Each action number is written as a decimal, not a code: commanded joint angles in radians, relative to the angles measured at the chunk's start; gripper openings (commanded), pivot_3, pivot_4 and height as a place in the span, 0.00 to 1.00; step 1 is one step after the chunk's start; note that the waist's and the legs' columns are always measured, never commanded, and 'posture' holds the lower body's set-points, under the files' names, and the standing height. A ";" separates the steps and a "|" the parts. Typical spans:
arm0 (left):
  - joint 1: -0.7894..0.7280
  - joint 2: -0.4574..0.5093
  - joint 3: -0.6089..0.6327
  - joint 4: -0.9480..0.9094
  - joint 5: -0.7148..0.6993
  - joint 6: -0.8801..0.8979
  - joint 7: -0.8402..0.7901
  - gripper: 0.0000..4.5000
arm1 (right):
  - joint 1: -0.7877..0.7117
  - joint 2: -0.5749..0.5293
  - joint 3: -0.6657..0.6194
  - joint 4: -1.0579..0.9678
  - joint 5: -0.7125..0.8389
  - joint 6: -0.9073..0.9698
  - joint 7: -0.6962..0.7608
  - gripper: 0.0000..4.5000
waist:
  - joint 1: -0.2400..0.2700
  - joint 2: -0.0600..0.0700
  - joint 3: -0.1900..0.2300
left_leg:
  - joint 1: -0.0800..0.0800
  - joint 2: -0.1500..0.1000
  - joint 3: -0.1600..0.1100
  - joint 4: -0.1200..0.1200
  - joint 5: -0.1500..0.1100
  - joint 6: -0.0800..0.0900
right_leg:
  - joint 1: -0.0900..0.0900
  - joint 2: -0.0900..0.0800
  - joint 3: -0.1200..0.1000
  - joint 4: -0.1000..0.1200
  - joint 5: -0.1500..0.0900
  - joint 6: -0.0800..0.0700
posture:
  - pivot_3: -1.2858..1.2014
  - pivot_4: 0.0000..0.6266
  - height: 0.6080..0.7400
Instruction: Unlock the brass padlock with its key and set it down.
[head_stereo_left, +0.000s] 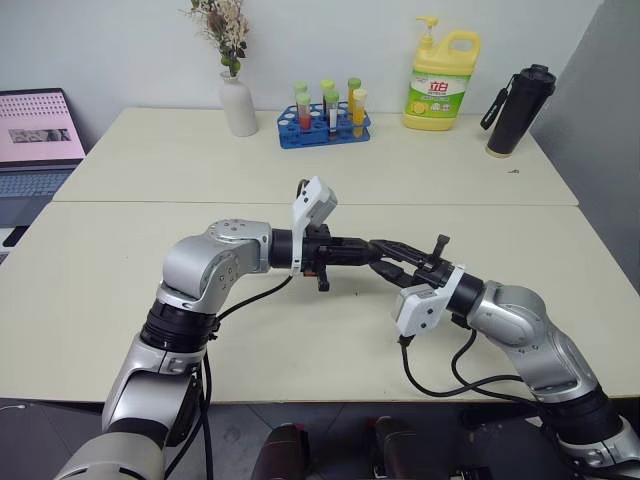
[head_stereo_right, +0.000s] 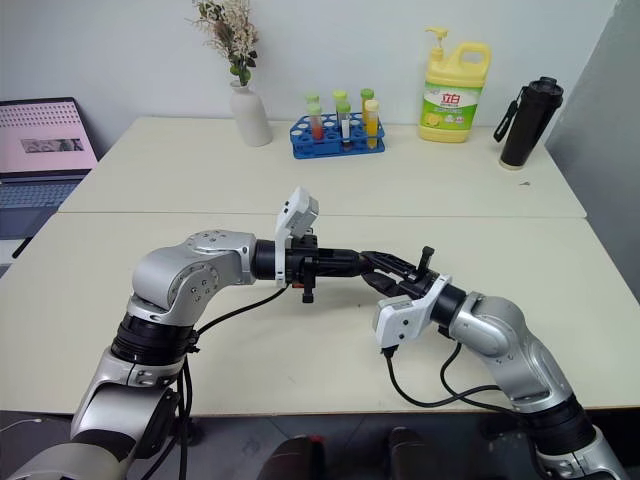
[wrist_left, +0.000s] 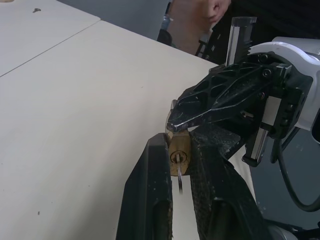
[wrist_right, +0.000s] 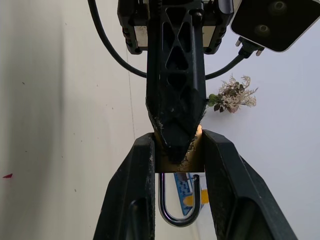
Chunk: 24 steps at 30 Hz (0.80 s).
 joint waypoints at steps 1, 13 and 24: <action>-0.006 0.007 0.006 -0.014 0.002 -0.033 -0.018 0.04 | 0.022 -0.011 -0.065 -0.059 0.074 0.050 0.015 0.53 | 0.000 0.000 0.000 | 0.000 0.000 0.000 0.000 0.000 0.000 | 0.000 0.000 0.000 0.000 0.000 0.000 | 0.52 0.24 1.00; -0.036 -0.001 -0.024 0.083 0.040 -0.149 -0.130 0.04 | 0.261 -0.108 -0.253 -0.411 0.686 0.546 0.245 0.90 | 0.001 0.000 0.000 | 0.000 0.000 -0.001 0.000 0.000 0.000 | 0.000 0.000 -0.001 0.000 0.000 0.001 | 0.52 0.24 1.00; -0.016 0.028 -0.038 0.021 0.037 -0.187 -0.216 0.04 | 0.109 -0.122 -0.231 -0.443 0.901 0.839 0.205 0.03 | -0.001 0.000 0.000 | 0.000 0.000 -0.001 0.000 0.000 0.000 | 0.001 0.001 -0.001 -0.001 -0.001 0.001 | 0.52 0.24 1.00</action>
